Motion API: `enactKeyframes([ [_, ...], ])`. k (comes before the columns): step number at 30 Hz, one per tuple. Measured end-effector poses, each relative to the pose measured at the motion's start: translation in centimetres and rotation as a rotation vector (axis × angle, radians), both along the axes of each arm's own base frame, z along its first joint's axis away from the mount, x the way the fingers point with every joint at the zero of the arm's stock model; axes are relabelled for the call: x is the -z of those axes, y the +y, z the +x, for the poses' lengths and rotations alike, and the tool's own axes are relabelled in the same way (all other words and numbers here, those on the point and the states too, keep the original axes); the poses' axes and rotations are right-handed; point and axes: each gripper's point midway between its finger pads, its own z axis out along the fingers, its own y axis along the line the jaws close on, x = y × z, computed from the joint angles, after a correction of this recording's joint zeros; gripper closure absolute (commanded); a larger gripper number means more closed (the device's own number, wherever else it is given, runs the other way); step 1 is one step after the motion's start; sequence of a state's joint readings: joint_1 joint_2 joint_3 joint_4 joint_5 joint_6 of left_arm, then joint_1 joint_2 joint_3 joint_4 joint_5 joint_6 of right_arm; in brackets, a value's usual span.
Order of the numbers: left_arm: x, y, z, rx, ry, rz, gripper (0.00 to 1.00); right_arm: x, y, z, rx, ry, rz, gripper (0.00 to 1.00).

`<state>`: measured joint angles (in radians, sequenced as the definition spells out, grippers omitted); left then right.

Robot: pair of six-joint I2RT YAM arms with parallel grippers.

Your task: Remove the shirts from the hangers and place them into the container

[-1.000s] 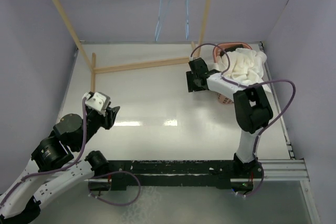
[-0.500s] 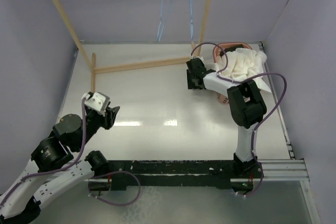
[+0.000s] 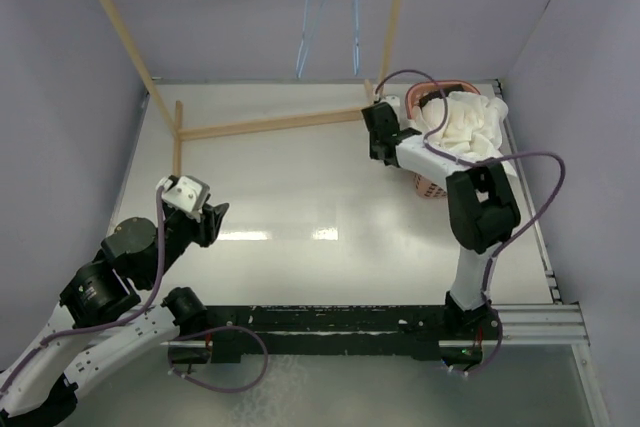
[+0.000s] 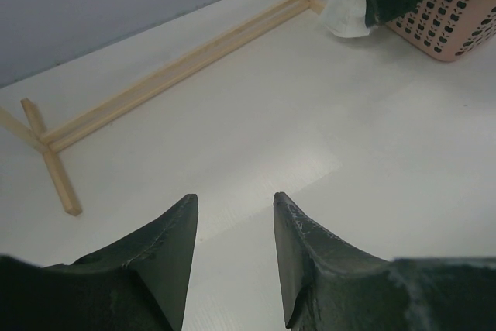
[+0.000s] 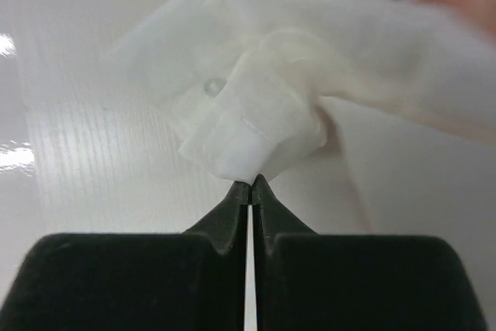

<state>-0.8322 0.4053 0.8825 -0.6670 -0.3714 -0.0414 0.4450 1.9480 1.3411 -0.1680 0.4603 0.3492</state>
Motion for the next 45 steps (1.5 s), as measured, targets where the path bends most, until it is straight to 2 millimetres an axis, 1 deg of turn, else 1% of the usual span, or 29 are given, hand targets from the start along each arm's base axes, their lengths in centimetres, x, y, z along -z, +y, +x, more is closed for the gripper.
enactKeyframes([
  [2, 0.1, 0.0, 0.0, 0.000, 0.002, 0.002, 0.52, -3.1, -1.0, 0.2, 0.024, -0.050, 0.025, 1.00],
  [5, 0.3, 0.0, 0.0, 0.000, 0.003, 0.003, 0.52, -9.9, -4.0, 1.1, 0.091, -0.165, 0.071, 1.00],
  [8, 0.3, 0.0, 0.0, 0.000, 0.000, 0.000, 0.52, -18.9, -8.8, 2.5, 0.193, -0.337, 0.121, 1.00],
  [9, 0.2, 0.0, 0.0, 0.000, -0.002, -0.002, 0.52, -21.5, -10.4, 2.7, 0.225, -0.390, 0.133, 1.00],
  [11, 0.2, 0.0, 0.0, 0.000, -0.005, -0.006, 0.52, -26.5, -14.2, 2.2, 0.297, -0.494, 0.150, 1.00],
  [12, 0.1, 0.0, 0.0, 0.000, -0.007, -0.008, 0.52, -28.5, -16.2, 1.7, 0.333, -0.537, 0.153, 1.00],
  [14, 0.0, 0.0, 0.0, 0.000, -0.009, -0.010, 0.52, -31.9, -19.6, 0.5, 0.403, -0.604, 0.147, 1.00],
  [15, 0.0, 0.0, 0.0, 0.000, -0.009, -0.010, 0.52, -33.0, -20.9, -0.1, 0.429, -0.624, 0.144, 1.00],
  [16, 0.0, 0.0, 0.0, 0.000, -0.009, -0.010, 0.52, -33.7, -21.7, -0.5, 0.445, -0.637, 0.142, 1.00],
  [17, 0.0, 0.0, 0.0, 0.000, -0.010, -0.012, 0.52, -34.1, -21.9, -0.8, 0.448, -0.643, 0.143, 1.00],
  [18, 0.0, 0.0, -0.1, 0.000, -0.012, -0.013, 0.52, -33.9, -21.7, -0.9, 0.443, -0.638, 0.148, 1.00],
  [19, -0.1, 0.1, -0.1, 0.000, -0.013, -0.014, 0.52, -33.3, -21.2, -0.9, 0.425, -0.625, 0.160, 1.00],
  [20, -0.1, 0.1, -0.1, 0.000, -0.014, -0.015, 0.52, -32.0, -20.7, -1.0, 0.409, -0.598, 0.168, 1.00],
  [22, -0.1, 0.1, -0.1, 0.000, -0.015, -0.016, 0.52, -28.6, -19.8, -1.1, 0.383, -0.529, 0.178, 1.00],
  [28, -0.1, 0.1, -0.1, 0.001, -0.014, -0.016, 0.52, -13.7, -17.4, -2.2, 0.334, -0.190, 0.217, 1.00],
  [29, -0.1, 0.1, -0.1, 0.001, -0.014, -0.016, 0.52, -12.0, -17.2, -2.4, 0.328, -0.148, 0.222, 0.98],
  [30, -0.1, 0.1, -0.1, 0.001, -0.014, -0.016, 0.52, -10.5, -16.9, -2.4, 0.322, -0.109, 0.228, 0.91],
  [31, -0.1, 0.1, -0.1, 0.001, -0.014, -0.016, 0.51, -9.2, -16.5, -2.4, 0.314, -0.075, 0.238, 0.81],
  [32, -0.1, 0.1, -0.1, 0.001, -0.014, -0.016, 0.43, -8.0, -16.2, -2.3, 0.308, -0.046, 0.248, 0.69],
  [33, -0.1, 0.1, -0.1, 0.001, -0.013, -0.015, 0.36, -7.3, -16.0, -2.2, 0.307, -0.028, 0.257, 0.59],
  [34, 0.0, 0.0, -0.1, 0.001, -0.012, -0.014, 0.31, -6.6, -15.8, -2.1, 0.302, -0.011, 0.263, 0.53],
  [37, 0.2, -0.2, 0.0, 0.006, -0.003, -0.008, 0.30, -5.8, -15.2, -1.9, 0.282, 0.025, 0.289, 0.48],
  [39, 0.3, -0.3, 0.1, 0.009, 0.002, -0.005, 0.30, -6.0, -14.8, -1.7, 0.270, 0.033, 0.304, 0.45],
  [40, 0.3, -0.4, 0.1, 0.011, 0.004, -0.003, 0.30, -6.3, -14.8, -1.7, 0.267, 0.030, 0.309, 0.44],
  [41, 0.3, -0.4, 0.1, 0.012, 0.005, -0.002, 0.30, -6.8, -14.7, -1.8, 0.265, 0.022, 0.312, 0.37],
  [42, 0.3, -0.4, 0.1, 0.012, 0.005, -0.002, 0.30, -7.4, -14.7, -2.0, 0.264, 0.012, 0.313, 0.18],
  [43, 0.3, -0.4, 0.1, 0.012, 0.006, -0.003, 0.30, -8.4, -14.7, -2.2, 0.263, -0.005, 0.316, 0.13],
  [44, 0.3, -0.5, 0.1, 0.014, 0.006, -0.005, 0.30, -9.6, -14.8, -2.5, 0.261, -0.030, 0.319, 0.01],
  [45, 0.3, -0.5, 0.1, 0.015, 0.008, -0.007, 0.29, -11.1, -14.8, -2.8, 0.257, -0.059, 0.321, 0.00],
])
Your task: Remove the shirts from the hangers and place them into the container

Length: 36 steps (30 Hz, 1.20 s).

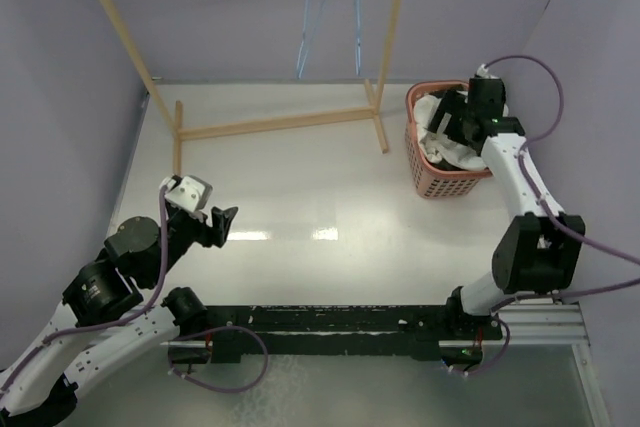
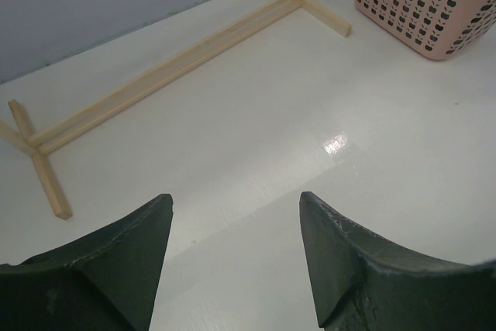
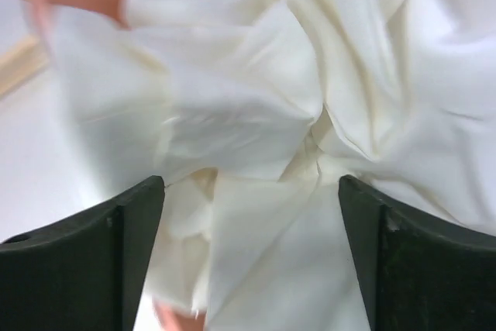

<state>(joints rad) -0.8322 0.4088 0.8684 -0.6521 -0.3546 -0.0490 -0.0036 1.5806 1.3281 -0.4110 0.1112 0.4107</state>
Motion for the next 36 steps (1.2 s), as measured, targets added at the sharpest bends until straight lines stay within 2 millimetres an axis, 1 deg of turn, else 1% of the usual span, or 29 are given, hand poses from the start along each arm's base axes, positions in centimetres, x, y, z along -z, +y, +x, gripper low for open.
enactKeyframes([
  [2, 0.0, -0.1, 0.0, 0.004, 0.003, -0.001, 0.29, -4.1, -0.1, -0.6, -0.003, -0.087, -0.007, 0.00],
  [4, 0.0, -0.4, 0.1, 0.010, 0.004, -0.002, 0.28, -9.0, -0.1, -1.3, -0.005, -0.204, -0.011, 0.00],
  [5, 0.0, -0.6, 0.2, 0.014, 0.006, -0.001, 0.27, -11.7, -0.1, -1.9, -0.006, -0.269, -0.013, 0.00],
  [6, 0.1, -0.8, 0.3, 0.017, 0.009, 0.001, 0.24, -13.8, -0.1, -2.6, -0.007, -0.324, -0.015, 0.00],
  [8, 0.2, -1.3, 0.4, 0.033, 0.016, 0.002, 0.07, -18.2, 0.0, -4.7, -0.012, -0.445, -0.016, 0.00],
  [10, 0.2, -2.0, 0.6, 0.042, 0.031, -0.010, 0.01, -21.6, 0.4, -7.3, -0.035, -0.559, -0.007, 0.00],
  [12, 0.2, -2.5, 0.8, 0.036, 0.065, -0.036, 0.01, -23.9, 0.9, -10.2, -0.061, -0.661, 0.004, 0.00],
  [13, -0.1, -2.7, 0.9, 0.031, 0.080, -0.050, 0.01, -24.4, 1.1, -11.6, -0.070, -0.697, 0.008, 0.00],
  [16, -1.6, -3.2, 1.2, 0.004, 0.106, -0.117, 0.01, -24.8, 1.8, -15.0, -0.096, -0.778, 0.027, 0.00],
  [17, -2.2, -3.3, 1.2, 0.000, 0.108, -0.141, 0.01, -24.8, 2.0, -15.9, -0.106, -0.797, 0.035, 0.00],
  [19, -3.1, -3.3, 1.1, -0.007, 0.107, -0.188, 0.01, -24.7, 2.6, -16.8, -0.134, -0.821, 0.057, 0.00],
  [22, -3.5, -3.2, 0.8, -0.008, 0.106, -0.226, 0.01, -23.8, 3.7, -16.8, -0.189, -0.802, 0.085, 0.00],
  [28, -5.0, -2.6, 0.3, -0.009, 0.069, -0.296, 0.01, -21.4, 6.4, -17.0, -0.332, -0.711, 0.158, 0.00],
  [33, -5.4, -2.9, 0.5, -0.009, 0.062, -0.318, 0.01, -19.2, 7.3, -18.4, -0.381, -0.677, 0.189, 0.00],
  [36, -5.3, -3.2, 0.8, -0.010, 0.067, -0.312, 0.01, -18.7, 7.7, -19.4, -0.402, -0.676, 0.197, 0.00],
])
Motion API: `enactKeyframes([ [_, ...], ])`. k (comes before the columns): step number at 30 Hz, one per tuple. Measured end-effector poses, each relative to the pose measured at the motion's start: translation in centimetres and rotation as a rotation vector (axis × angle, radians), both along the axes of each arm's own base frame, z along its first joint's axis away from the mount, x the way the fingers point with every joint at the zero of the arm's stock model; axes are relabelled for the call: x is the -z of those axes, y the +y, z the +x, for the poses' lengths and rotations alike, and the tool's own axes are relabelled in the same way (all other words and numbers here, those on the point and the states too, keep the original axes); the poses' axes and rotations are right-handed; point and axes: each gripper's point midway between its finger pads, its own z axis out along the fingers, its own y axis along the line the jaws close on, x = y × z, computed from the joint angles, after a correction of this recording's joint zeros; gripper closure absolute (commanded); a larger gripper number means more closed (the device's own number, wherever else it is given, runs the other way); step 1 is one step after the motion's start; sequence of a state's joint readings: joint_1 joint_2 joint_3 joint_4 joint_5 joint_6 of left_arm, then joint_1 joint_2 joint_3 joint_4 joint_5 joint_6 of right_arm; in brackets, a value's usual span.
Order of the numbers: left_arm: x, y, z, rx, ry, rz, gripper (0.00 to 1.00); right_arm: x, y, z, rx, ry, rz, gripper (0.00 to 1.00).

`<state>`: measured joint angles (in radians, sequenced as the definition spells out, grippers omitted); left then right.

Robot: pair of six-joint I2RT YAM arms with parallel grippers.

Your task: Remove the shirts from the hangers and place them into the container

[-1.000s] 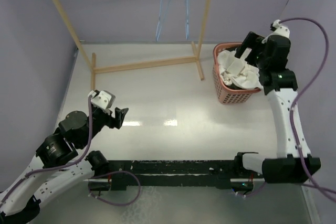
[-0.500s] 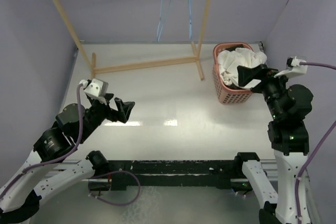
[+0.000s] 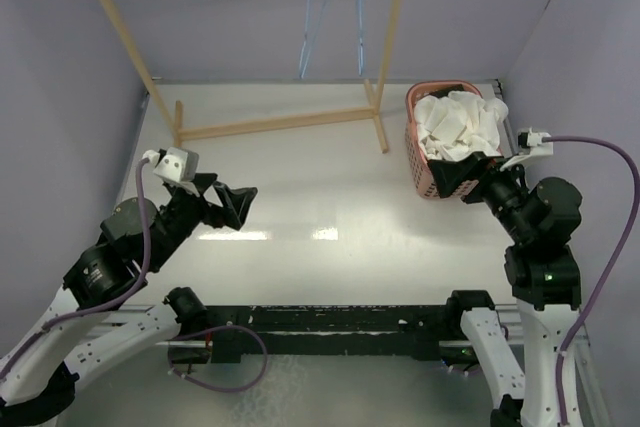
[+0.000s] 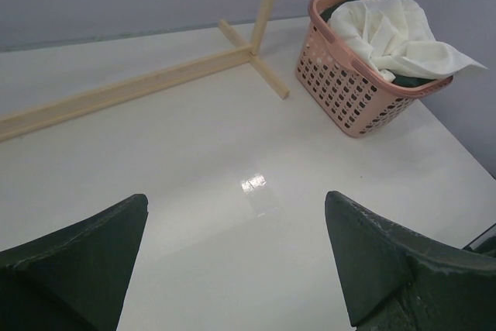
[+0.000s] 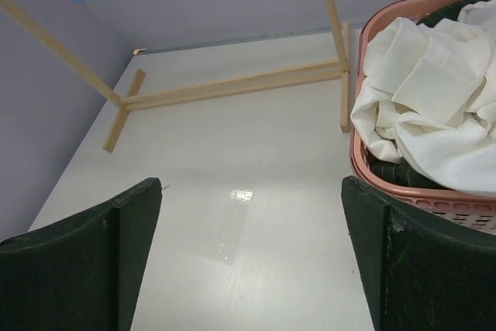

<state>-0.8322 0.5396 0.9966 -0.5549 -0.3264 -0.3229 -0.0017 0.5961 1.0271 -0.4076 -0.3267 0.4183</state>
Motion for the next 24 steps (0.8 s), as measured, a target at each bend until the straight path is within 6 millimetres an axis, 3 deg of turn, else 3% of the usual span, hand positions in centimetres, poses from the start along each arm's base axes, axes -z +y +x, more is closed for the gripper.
enactKeyframes([
  [24, 1.1, -1.5, 1.5, -0.008, 0.045, 0.052, 0.01, 1.5, 0.7, -1.6, -0.065, 0.030, -0.045, 0.00],
])
